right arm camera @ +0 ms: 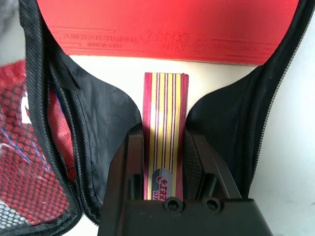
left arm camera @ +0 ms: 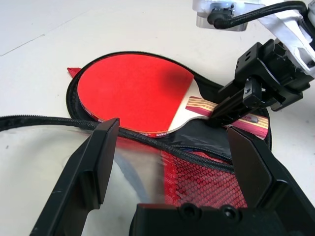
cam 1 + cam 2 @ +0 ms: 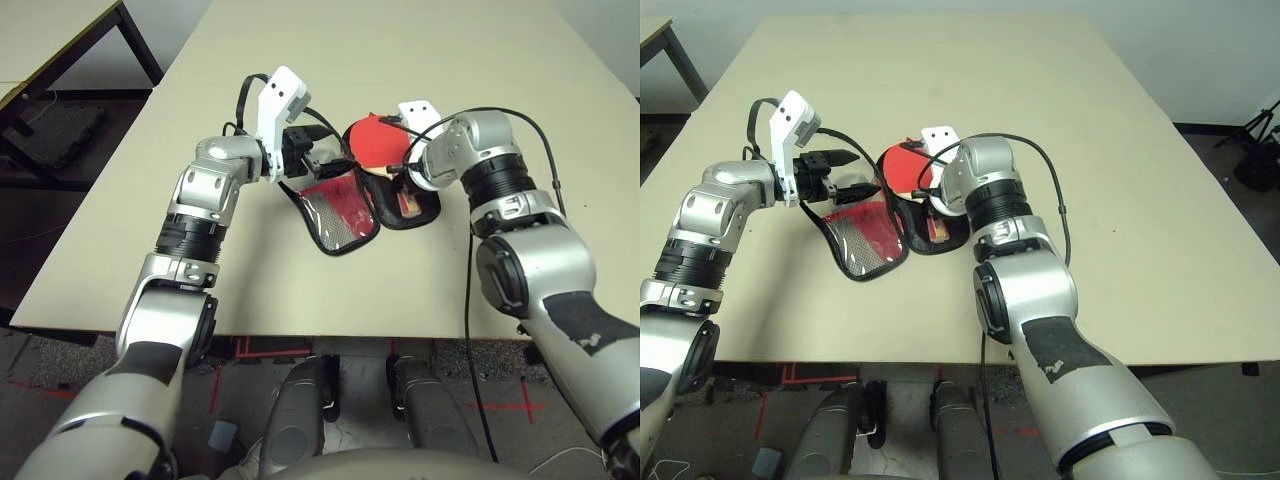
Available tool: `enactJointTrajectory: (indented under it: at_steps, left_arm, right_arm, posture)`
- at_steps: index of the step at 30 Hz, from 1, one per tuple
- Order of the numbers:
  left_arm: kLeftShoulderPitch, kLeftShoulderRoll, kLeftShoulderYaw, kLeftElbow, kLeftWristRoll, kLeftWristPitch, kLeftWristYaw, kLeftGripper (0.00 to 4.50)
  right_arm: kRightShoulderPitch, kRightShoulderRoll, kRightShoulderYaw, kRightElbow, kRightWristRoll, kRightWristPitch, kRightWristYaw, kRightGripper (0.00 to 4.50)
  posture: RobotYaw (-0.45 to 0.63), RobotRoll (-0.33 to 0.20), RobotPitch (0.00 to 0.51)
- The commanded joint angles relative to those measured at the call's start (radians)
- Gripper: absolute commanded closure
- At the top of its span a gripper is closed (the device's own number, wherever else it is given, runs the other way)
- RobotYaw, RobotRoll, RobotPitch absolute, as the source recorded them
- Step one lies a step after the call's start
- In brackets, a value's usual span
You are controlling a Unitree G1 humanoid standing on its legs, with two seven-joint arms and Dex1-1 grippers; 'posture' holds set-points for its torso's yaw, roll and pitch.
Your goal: Store the ping-pong paddle in its case and zip it.
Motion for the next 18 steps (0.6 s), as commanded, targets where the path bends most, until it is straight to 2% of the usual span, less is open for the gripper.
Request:
enactJointTrajectory:
  at_steps: [1, 3, 8, 12, 14, 18]
  left_arm:
    - [-0.009, -0.005, -0.001, 0.013, -0.001, -0.009, -0.001, 0.00]
    - [-0.011, -0.004, 0.001, 0.017, -0.001, -0.011, 0.000, 0.00]
    - [-0.026, -0.003, 0.019, 0.027, -0.004, -0.027, 0.018, 0.00]
    - [-0.072, -0.004, 0.072, 0.062, -0.014, -0.068, 0.076, 0.00]
    - [-0.095, -0.009, 0.102, 0.088, -0.020, -0.092, 0.111, 0.00]
    - [-0.166, -0.001, 0.168, 0.190, -0.027, -0.164, 0.184, 0.00]
  right_arm:
    - [0.005, 0.009, -0.014, -0.015, -0.012, -0.002, -0.001, 3.38]
    - [-0.005, 0.014, -0.025, -0.009, -0.012, 0.001, -0.004, 2.65]
    - [-0.011, 0.018, -0.087, -0.059, 0.004, 0.020, -0.020, 1.24]
    - [0.002, -0.018, -0.113, -0.225, 0.031, -0.085, 0.040, 0.03]
    - [0.023, -0.042, -0.134, -0.285, 0.040, -0.206, 0.076, 0.03]
    - [0.147, -0.184, -0.052, -0.437, 0.020, -0.486, 0.317, 0.03]
  posture:
    - [0.01, 0.000, 0.160]
    - [0.01, 0.000, 0.160]
    - [0.01, 0.000, 0.153]
    - [0.01, 0.000, 0.144]
    - [0.01, 0.000, 0.142]
    - [0.00, 0.000, 0.132]
